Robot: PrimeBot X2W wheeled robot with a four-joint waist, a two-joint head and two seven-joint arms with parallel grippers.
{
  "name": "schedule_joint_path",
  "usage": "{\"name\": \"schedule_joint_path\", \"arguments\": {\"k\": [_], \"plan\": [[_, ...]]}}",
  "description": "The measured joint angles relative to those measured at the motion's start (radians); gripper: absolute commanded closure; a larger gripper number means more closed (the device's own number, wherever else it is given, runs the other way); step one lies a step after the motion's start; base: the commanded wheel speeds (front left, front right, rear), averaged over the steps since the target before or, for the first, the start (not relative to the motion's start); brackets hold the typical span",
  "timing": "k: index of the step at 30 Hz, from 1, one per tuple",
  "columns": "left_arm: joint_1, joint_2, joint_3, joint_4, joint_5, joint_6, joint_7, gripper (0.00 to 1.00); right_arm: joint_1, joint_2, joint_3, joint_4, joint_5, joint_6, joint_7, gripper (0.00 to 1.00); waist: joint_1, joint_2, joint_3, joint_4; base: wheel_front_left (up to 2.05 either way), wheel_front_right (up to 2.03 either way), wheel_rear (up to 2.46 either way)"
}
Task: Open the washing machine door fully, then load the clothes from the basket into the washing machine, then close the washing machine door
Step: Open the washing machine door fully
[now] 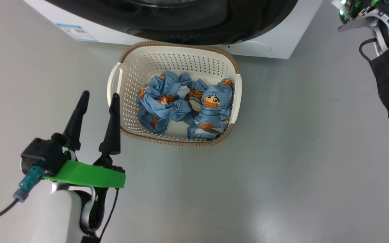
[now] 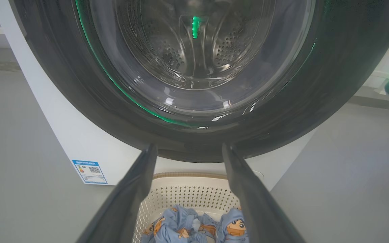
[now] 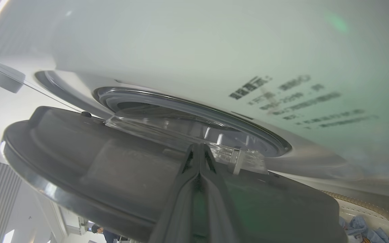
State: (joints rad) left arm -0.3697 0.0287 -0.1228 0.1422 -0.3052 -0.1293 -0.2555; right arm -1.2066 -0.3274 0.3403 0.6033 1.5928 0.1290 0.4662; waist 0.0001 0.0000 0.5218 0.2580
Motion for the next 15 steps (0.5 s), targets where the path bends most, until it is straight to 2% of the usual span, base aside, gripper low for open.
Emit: {"name": "schedule_joint_path", "arguments": {"k": [15], "plan": [[0.004, -0.004, -0.001, 0.009, 0.000, 0.000, 0.000, 0.00, 0.060, 0.012, 0.042, -0.031, -0.010, 0.000, 0.062, 1.00, 0.0000, 0.0000, -0.053, -0.012, 0.00, 0.00, 0.00]]}}
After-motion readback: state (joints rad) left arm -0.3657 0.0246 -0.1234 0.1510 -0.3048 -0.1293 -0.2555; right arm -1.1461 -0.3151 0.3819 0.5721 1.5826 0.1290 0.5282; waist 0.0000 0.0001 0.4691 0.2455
